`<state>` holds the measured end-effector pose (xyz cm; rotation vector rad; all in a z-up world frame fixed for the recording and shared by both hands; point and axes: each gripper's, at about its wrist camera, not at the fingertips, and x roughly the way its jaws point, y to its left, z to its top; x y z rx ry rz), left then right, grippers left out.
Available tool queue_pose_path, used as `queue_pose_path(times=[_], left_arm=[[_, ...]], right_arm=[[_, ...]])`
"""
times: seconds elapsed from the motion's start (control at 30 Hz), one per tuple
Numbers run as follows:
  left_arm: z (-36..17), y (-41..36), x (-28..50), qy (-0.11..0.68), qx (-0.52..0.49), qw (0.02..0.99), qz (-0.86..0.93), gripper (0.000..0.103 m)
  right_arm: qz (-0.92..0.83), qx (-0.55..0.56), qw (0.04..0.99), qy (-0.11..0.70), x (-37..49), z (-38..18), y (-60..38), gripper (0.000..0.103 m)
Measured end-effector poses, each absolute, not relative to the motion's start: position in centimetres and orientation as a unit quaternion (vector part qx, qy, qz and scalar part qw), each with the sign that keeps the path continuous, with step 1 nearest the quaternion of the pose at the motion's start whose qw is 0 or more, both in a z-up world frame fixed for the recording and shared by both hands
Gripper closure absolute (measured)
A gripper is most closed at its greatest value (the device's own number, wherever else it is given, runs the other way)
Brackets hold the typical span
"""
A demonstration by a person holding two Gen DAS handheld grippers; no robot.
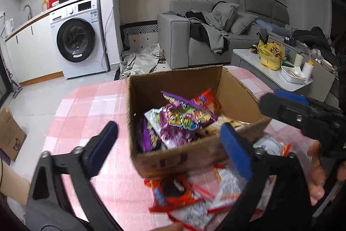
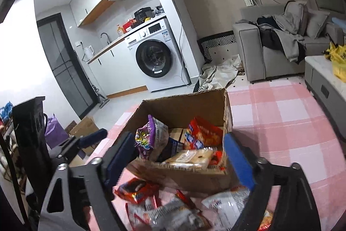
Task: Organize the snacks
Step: 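Pull both grippers back from the box toward the remaining packets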
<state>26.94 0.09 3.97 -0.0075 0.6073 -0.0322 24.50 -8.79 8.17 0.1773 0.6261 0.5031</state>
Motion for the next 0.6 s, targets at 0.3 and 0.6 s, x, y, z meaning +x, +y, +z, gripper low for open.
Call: queue_pose_path(times=[0.3, 0.6], left_arm=[[5.0, 3.0, 19.0, 0.292, -0.030, 0.956, -0.002, 0.001], [4.5, 4.5, 14.4, 0.300, -0.043, 0.953, 0.012, 0.001]], right_arm=[[0.221, 0.042, 0.921, 0.318, 20.9, 8.4, -10.0, 0.000], [0.212, 0.022, 0.917, 0.336, 17.6, 7.1, -11.1, 0.000]])
